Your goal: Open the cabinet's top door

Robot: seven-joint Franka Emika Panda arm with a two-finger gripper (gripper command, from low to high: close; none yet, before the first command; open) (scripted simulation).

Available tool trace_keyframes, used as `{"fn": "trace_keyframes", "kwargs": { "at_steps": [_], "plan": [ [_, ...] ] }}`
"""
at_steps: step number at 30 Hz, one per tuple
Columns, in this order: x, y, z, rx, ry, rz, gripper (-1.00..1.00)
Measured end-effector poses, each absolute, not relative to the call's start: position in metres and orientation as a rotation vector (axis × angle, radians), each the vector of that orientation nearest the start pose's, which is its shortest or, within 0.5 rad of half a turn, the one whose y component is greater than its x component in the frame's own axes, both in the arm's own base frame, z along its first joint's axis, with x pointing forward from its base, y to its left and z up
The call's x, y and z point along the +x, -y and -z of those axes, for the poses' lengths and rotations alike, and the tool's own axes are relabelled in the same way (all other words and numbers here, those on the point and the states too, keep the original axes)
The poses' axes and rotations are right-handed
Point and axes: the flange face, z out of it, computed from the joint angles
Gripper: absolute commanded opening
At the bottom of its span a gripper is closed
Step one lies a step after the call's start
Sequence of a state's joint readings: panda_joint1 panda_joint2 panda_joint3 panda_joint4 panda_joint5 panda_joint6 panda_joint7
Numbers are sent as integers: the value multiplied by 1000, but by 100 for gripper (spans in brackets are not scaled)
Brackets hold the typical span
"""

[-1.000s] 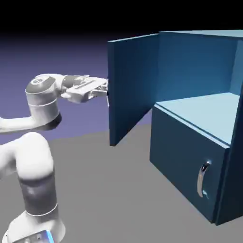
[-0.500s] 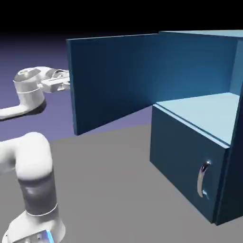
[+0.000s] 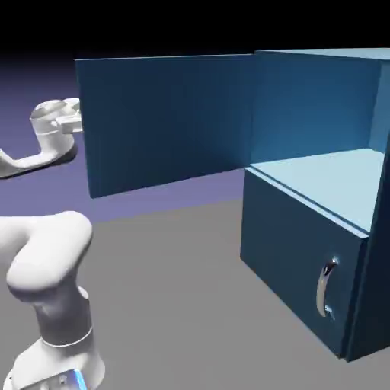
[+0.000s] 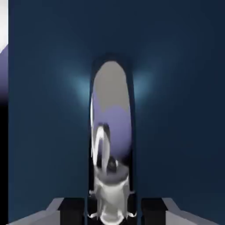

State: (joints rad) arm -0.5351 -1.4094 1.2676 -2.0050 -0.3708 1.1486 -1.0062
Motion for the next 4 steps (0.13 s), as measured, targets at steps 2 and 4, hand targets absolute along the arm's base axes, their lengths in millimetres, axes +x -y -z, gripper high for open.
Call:
{"fn": "trace_keyframes", "kwargs": {
  "at_steps": [2, 4],
  "plan": [
    [152, -405, -526, 1449, -673, 549, -100],
    [156, -420, -526, 1462, -650, 574, -100]
  ]
}}
